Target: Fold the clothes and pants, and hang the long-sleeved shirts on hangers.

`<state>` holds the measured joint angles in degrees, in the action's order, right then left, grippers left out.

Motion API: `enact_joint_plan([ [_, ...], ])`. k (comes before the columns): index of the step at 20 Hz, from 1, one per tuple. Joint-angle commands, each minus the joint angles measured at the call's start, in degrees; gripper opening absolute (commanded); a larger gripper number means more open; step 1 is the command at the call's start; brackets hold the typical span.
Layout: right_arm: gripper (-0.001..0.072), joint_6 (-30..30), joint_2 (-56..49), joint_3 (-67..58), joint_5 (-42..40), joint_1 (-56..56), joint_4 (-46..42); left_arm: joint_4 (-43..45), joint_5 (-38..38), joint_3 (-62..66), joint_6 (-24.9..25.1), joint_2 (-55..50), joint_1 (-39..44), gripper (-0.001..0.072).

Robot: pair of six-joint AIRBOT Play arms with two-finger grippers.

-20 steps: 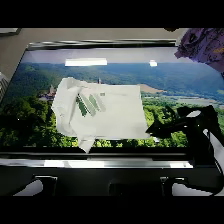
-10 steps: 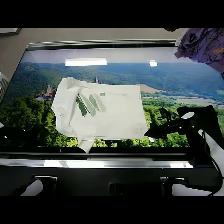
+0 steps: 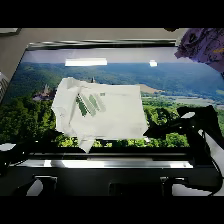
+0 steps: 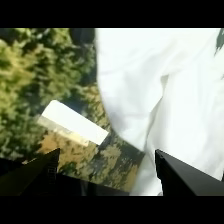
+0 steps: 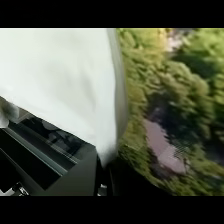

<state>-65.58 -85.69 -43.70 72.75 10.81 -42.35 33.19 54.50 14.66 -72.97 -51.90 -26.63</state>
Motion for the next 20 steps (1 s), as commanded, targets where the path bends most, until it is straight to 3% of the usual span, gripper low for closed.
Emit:
enact_joint_plan([
  [1, 0.0028, -0.24, 0.61, 0.00, 0.55, -0.04, 0.35, -8.13, -5.20, -1.70, 4.68, -1.36, -0.04, 0.0661],
  [9, 0.0028, -0.96, 4.42, 0.00, -0.94, -0.04, 0.33, -12.52, -9.42, -1.53, 6.12, -9.62, 8.81, 0.0656],
  [11, 0.0027, -1.31, 5.20, 0.00, -0.96, -0.04, 0.33, -16.06, -12.11, -1.53, 6.12, -11.69, 11.76, 0.0579],
  [13, 0.0027, -1.38, 6.14, 0.00, -0.92, -0.04, 0.33, -17.40, -13.31, -0.85, 6.12, -14.25, 14.25, 0.0578],
  [14, 0.0027, -1.55, 6.69, 0.00, -0.94, -0.04, 0.33, -17.35, -13.44, -0.26, 6.14, -15.43, 15.23, 0.0456],
  [15, 0.0027, -1.73, 7.32, -0.04, -0.96, -0.04, 0.35, -17.35, -12.94, 0.59, 6.19, -16.28, 15.80, 0.0157],
  [16, 0.0027, -1.97, 8.15, -0.04, -1.03, -0.04, 0.37, -17.35, -11.87, 1.90, 7.23, -16.41, 15.72, 0.0019],
  [20, 0.0026, -1.92, 13.25, -3.32, -1.29, -0.04, 0.33, -13.33, -6.05, 13.09, 7.78, -13.86, 15.65, 0.0016],
])
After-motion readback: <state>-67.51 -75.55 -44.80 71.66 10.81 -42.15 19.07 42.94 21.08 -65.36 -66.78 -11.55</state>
